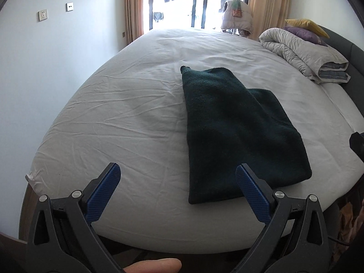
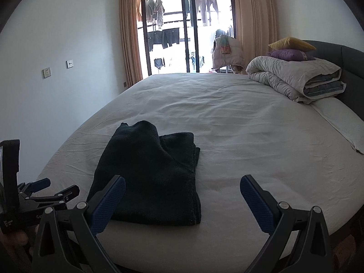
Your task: Fold small clothes
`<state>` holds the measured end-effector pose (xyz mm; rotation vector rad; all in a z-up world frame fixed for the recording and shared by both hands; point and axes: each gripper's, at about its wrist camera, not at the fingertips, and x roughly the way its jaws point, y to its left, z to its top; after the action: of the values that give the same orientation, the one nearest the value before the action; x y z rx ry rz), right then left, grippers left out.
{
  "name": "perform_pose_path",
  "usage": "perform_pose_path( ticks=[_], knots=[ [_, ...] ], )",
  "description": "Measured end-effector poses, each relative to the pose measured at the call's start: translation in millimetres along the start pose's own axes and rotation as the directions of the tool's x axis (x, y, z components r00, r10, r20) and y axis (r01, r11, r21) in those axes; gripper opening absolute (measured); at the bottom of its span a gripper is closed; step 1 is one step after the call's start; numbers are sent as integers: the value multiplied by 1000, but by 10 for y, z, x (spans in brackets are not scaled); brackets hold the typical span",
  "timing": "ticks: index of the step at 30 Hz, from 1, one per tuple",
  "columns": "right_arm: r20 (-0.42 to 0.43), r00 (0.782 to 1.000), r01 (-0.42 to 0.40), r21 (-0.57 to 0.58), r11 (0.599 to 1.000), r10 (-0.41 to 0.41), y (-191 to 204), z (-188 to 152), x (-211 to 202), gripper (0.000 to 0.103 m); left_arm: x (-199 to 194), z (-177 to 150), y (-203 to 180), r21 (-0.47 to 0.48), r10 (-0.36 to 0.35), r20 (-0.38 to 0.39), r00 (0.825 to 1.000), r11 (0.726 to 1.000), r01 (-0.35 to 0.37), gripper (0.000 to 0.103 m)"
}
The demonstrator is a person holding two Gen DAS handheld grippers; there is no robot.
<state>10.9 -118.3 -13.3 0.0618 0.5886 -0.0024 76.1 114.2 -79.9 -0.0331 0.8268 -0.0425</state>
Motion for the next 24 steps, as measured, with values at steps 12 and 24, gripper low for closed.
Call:
perform_pose_path(
  ticks=[12,24],
  knots=[
    [-52,998,-20,8,1000,21,34,-83,129,103,35,-35,29,-12,8,-19,1000,1000,-9,103],
    [-70,997,-27,14,1000,28,27,-116,173,103,49,-46,2,-7,9,-21,1000,1000,-9,103]
  ],
)
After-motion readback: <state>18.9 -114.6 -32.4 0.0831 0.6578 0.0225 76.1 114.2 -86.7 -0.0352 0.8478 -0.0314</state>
